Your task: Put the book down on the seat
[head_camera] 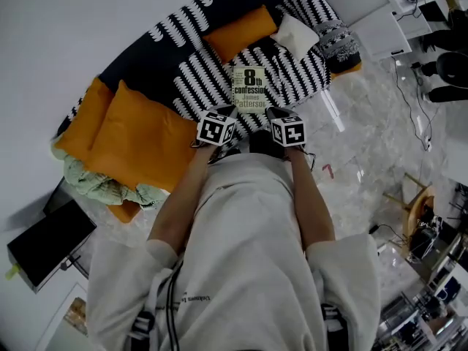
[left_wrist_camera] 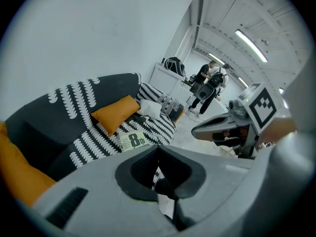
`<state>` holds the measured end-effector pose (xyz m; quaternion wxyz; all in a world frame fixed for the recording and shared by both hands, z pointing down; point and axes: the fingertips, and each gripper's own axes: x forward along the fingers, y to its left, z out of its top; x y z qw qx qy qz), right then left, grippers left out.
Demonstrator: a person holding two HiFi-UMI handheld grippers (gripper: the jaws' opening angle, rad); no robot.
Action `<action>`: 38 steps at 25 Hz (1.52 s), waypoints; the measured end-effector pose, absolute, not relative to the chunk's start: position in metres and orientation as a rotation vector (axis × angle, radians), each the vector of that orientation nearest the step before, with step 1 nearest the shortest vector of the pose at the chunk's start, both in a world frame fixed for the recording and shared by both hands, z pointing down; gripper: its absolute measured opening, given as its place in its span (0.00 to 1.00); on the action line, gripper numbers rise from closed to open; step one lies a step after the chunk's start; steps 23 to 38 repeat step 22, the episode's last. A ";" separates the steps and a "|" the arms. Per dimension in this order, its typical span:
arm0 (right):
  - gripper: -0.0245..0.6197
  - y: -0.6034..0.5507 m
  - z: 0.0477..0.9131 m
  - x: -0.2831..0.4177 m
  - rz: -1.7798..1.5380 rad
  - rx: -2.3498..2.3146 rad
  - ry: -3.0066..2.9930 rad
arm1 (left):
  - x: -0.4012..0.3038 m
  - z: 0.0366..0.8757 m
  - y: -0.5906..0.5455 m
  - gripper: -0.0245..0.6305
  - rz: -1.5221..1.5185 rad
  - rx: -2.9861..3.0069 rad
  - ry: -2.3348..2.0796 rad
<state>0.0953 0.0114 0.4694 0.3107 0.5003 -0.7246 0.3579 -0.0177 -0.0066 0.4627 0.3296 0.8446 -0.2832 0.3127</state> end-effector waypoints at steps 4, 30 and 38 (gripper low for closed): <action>0.05 0.009 0.468 0.096 0.931 1.314 -1.918 | -0.018 0.465 -0.007 0.05 0.822 2.200 -0.749; 0.05 0.000 0.464 0.101 0.901 1.319 -1.939 | -0.017 0.466 -0.011 0.05 0.825 2.182 -0.769; 0.05 0.000 0.464 0.101 0.901 1.319 -1.939 | -0.017 0.466 -0.011 0.05 0.825 2.182 -0.769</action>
